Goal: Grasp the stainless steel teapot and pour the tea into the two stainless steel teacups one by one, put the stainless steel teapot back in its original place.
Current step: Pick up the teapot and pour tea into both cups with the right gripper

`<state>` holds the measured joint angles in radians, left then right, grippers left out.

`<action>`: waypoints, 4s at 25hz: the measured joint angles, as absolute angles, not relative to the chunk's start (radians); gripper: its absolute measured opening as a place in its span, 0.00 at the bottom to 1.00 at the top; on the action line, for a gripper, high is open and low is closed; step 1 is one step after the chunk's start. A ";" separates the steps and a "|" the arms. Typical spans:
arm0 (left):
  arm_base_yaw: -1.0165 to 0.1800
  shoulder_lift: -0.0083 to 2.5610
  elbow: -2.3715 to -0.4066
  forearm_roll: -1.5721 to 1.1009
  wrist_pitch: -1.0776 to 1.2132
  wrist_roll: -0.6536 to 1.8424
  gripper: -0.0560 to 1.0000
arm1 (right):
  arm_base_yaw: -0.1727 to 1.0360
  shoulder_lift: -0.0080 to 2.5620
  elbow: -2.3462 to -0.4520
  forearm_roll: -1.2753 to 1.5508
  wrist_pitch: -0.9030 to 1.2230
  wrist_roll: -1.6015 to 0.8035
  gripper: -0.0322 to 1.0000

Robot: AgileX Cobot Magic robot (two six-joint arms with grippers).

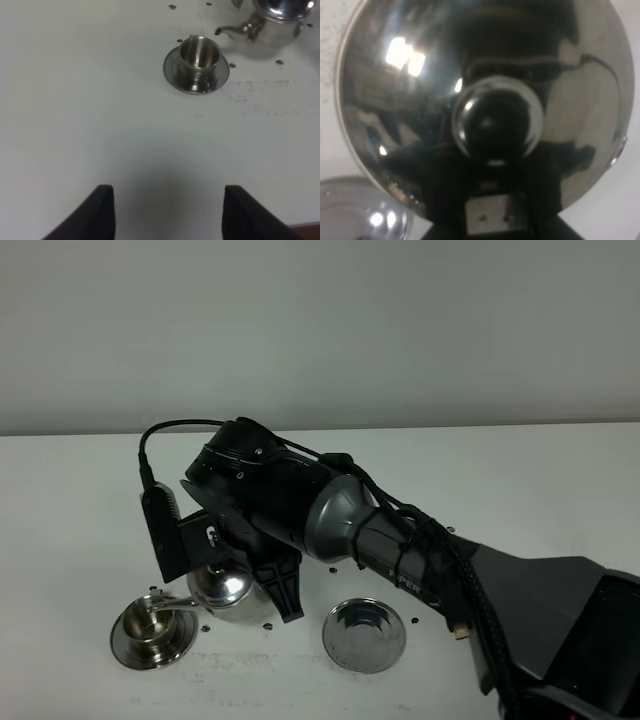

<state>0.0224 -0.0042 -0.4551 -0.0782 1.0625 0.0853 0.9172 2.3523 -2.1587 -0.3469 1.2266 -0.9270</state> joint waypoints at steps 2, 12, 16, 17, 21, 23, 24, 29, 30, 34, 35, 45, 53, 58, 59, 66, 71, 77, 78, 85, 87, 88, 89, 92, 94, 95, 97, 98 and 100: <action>0.022 -0.004 -0.455 -0.078 1.063 0.085 0.53 | 0.914 2.304 -2.085 -0.346 1.222 -0.933 0.21; 0.022 -0.004 -0.455 -0.078 1.063 0.085 0.53 | 0.913 2.270 -2.025 -0.375 1.176 -0.937 0.21; 0.022 -0.004 -0.455 -0.078 1.063 0.085 0.53 | 0.913 2.270 -2.024 -0.401 1.159 -0.937 0.21; 0.022 -0.004 -0.455 -0.078 1.063 0.085 0.53 | 0.913 2.270 -2.024 -0.411 1.153 -0.937 0.21; 0.022 -0.004 -0.455 -0.078 1.063 0.085 0.53 | 0.913 2.270 -2.024 -0.439 1.125 -0.937 0.21; 0.022 -0.004 -0.455 -0.078 1.063 0.085 0.53 | 0.913 2.270 -2.024 -0.442 1.123 -0.937 0.21; 0.022 -0.004 -0.455 -0.078 1.063 0.085 0.53 | 0.913 2.273 -2.024 -0.446 1.122 -0.938 0.21; 0.022 -0.004 -0.455 -0.078 1.063 0.085 0.53 | 0.913 2.302 -2.059 -0.451 1.129 -0.938 0.21; 0.022 -0.004 -0.455 -0.078 1.063 0.085 0.53 | 0.913 2.313 -2.075 -0.450 1.137 -0.938 0.21; 0.022 -0.004 -0.455 -0.078 1.063 0.085 0.53 | 0.913 2.333 -2.122 -0.450 1.154 -0.938 0.21; 0.022 -0.004 -0.455 -0.078 1.063 0.085 0.53 | 0.913 2.333 -2.123 -0.450 1.155 -0.938 0.21; 0.022 -0.004 -0.455 -0.078 1.063 0.085 0.53 | 0.921 2.357 -2.127 -0.482 1.167 -0.894 0.21; 0.022 -0.004 -0.455 -0.078 1.063 0.085 0.53 | 0.939 2.357 -2.128 -0.532 1.182 -0.860 0.21; 0.022 -0.004 -0.455 -0.079 1.063 0.085 0.53 | 0.961 2.357 -2.129 -0.562 1.185 -0.839 0.21; 0.022 -0.004 -0.455 -0.079 1.063 0.085 0.53 | 0.964 2.357 -2.129 -0.567 1.185 -0.835 0.21; 0.022 -0.004 -0.455 -0.079 1.063 0.085 0.53 | 0.974 2.357 -2.129 -0.592 1.186 -0.815 0.21; 0.022 -0.004 -0.455 -0.079 1.063 0.085 0.53 | 0.983 2.357 -2.129 -0.592 1.184 -0.810 0.21; 0.022 -0.004 -0.455 -0.079 1.063 0.085 0.53 | 0.990 2.357 -2.129 -0.603 1.163 -0.791 0.21; 0.022 -0.004 -0.455 -0.079 1.063 0.085 0.53 | 0.992 2.357 -2.129 -0.612 1.161 -0.791 0.21; 0.022 -0.004 -0.455 -0.079 1.063 0.085 0.53 | 0.996 2.374 -2.129 -0.628 1.162 -0.787 0.21; 0.022 -0.004 -0.455 -0.079 1.063 0.085 0.53 | 1.000 2.381 -2.129 -0.640 1.165 -0.782 0.21; 0.022 -0.004 -0.455 -0.079 1.063 0.085 0.53 | 1.002 2.382 -2.129 -0.646 1.165 -0.777 0.21; 0.022 -0.004 -0.455 -0.079 1.063 0.085 0.53 | 1.002 2.382 -2.129 -0.649 1.165 -0.773 0.21; 0.022 -0.004 -0.455 -0.079 1.063 0.085 0.53 | 1.004 2.382 -2.129 -0.660 1.165 -0.767 0.21; 0.022 -0.004 -0.455 -0.079 1.063 0.085 0.53 | 1.007 2.382 -2.129 -0.670 1.166 -0.765 0.21; 0.022 -0.004 -0.455 -0.079 1.063 0.085 0.53 | 1.007 2.382 -2.129 -0.676 1.166 -0.764 0.21; 0.022 -0.004 -0.455 -0.079 1.063 0.085 0.53 | 1.014 2.382 -2.129 -0.692 1.167 -0.761 0.21; 0.022 -0.004 -0.455 -0.079 1.063 0.085 0.53 | 1.016 2.383 -2.129 -0.697 1.170 -0.761 0.21; 0.022 -0.004 -0.455 -0.079 1.063 0.085 0.53 | 1.023 2.383 -2.129 -0.705 1.176 -0.761 0.21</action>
<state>0.0224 -0.0042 -0.4551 -0.0791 1.0625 0.0853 1.0226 2.3832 -2.1291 -0.7045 1.1765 -0.7612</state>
